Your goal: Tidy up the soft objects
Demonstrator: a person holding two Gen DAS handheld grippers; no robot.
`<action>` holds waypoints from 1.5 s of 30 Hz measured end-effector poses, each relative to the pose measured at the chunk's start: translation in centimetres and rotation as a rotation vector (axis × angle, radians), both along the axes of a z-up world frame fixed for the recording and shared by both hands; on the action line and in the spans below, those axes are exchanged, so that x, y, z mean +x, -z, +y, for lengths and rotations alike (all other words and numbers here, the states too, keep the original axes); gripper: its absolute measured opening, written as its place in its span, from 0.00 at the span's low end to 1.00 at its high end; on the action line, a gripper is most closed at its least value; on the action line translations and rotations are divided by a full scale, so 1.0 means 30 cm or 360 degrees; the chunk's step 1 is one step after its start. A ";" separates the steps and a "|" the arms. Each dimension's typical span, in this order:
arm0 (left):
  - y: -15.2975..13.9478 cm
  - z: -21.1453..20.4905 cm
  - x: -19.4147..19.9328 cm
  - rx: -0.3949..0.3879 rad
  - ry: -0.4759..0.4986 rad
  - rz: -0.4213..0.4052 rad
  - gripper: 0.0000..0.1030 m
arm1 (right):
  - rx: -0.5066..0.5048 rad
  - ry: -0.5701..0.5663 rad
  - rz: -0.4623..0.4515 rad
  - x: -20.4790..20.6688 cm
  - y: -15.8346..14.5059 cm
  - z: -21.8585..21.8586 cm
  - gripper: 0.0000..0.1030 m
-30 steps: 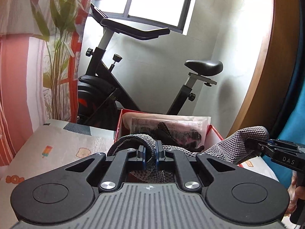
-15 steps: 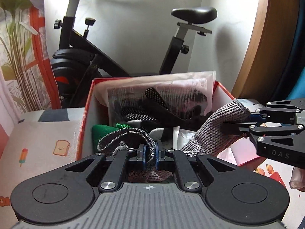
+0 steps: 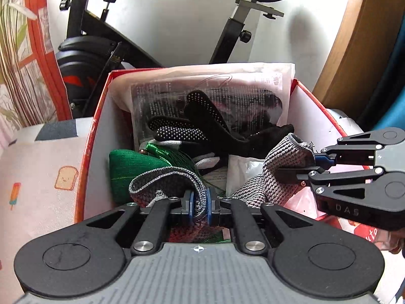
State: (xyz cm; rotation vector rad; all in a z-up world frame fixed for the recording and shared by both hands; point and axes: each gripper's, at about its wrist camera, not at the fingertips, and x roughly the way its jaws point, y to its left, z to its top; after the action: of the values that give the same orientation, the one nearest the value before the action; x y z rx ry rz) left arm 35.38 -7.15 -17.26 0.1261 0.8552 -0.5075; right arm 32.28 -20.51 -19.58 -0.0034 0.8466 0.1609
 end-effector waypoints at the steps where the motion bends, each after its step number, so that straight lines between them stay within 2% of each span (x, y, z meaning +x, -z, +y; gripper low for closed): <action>1: -0.008 -0.001 -0.005 0.0012 0.0013 -0.0024 0.14 | 0.0002 0.0014 -0.0006 -0.007 -0.004 -0.008 0.16; 3: -0.027 -0.003 -0.021 0.0049 0.0037 -0.0077 0.36 | -0.0031 0.0040 -0.0016 -0.016 -0.014 -0.020 0.17; 5: -0.055 -0.005 -0.022 0.0051 0.0048 -0.0126 0.48 | -0.0068 0.0060 -0.0028 -0.029 -0.027 -0.030 0.20; 10: -0.130 0.009 -0.058 0.0022 0.0026 -0.0241 0.65 | -0.0111 0.0133 -0.0080 -0.069 -0.071 -0.050 0.31; 12: -0.171 0.013 -0.082 0.0019 0.0003 -0.0327 0.83 | -0.0106 0.0167 -0.0113 -0.090 -0.100 -0.062 0.37; 14: -0.210 0.026 -0.107 -0.0005 -0.0065 -0.0404 0.96 | -0.0091 0.0197 -0.0159 -0.113 -0.136 -0.071 0.48; 15: -0.230 0.035 -0.124 -0.0036 -0.0096 -0.0438 0.96 | -0.0080 0.0219 -0.0183 -0.127 -0.156 -0.076 0.52; 17: -0.274 0.052 -0.158 -0.0087 -0.0131 -0.0494 0.97 | -0.0019 0.0251 -0.0249 -0.162 -0.196 -0.087 0.68; 18: -0.292 0.057 -0.172 -0.0098 -0.0137 -0.0508 0.98 | 0.0000 0.0264 -0.0274 -0.179 -0.215 -0.090 0.71; 20: -0.330 0.066 -0.211 -0.0107 -0.0129 -0.0541 1.00 | 0.0015 0.0288 -0.0334 -0.216 -0.252 -0.086 0.85; 23: -0.378 0.074 -0.284 -0.0088 -0.0118 -0.0623 1.00 | 0.0040 0.0343 -0.0413 -0.276 -0.302 -0.079 0.99; 27: -0.428 0.096 -0.379 -0.0102 -0.0152 -0.0662 1.00 | 0.0151 0.0400 -0.0468 -0.357 -0.364 -0.076 1.00; 32: -0.469 0.131 -0.486 -0.0107 -0.0208 -0.0702 1.00 | 0.0175 0.0445 -0.0541 -0.471 -0.430 -0.049 1.00; 38: -0.511 0.165 -0.608 -0.0019 -0.0377 -0.0764 1.00 | 0.0228 0.0473 -0.0619 -0.630 -0.485 -0.010 1.00; 41: -0.528 0.175 -0.681 0.0024 -0.0383 -0.0846 1.00 | 0.0246 0.0489 -0.0633 -0.705 -0.504 0.010 1.00; 45: -0.553 0.202 -0.767 0.0034 -0.0419 -0.0872 1.00 | 0.0260 0.0507 -0.0668 -0.810 -0.530 0.037 1.00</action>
State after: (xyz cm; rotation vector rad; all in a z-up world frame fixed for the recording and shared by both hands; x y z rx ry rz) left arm 12.36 -1.08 -0.67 0.1598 0.3324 -0.1970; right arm 7.99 -19.39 -3.67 0.2426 0.4049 -0.0709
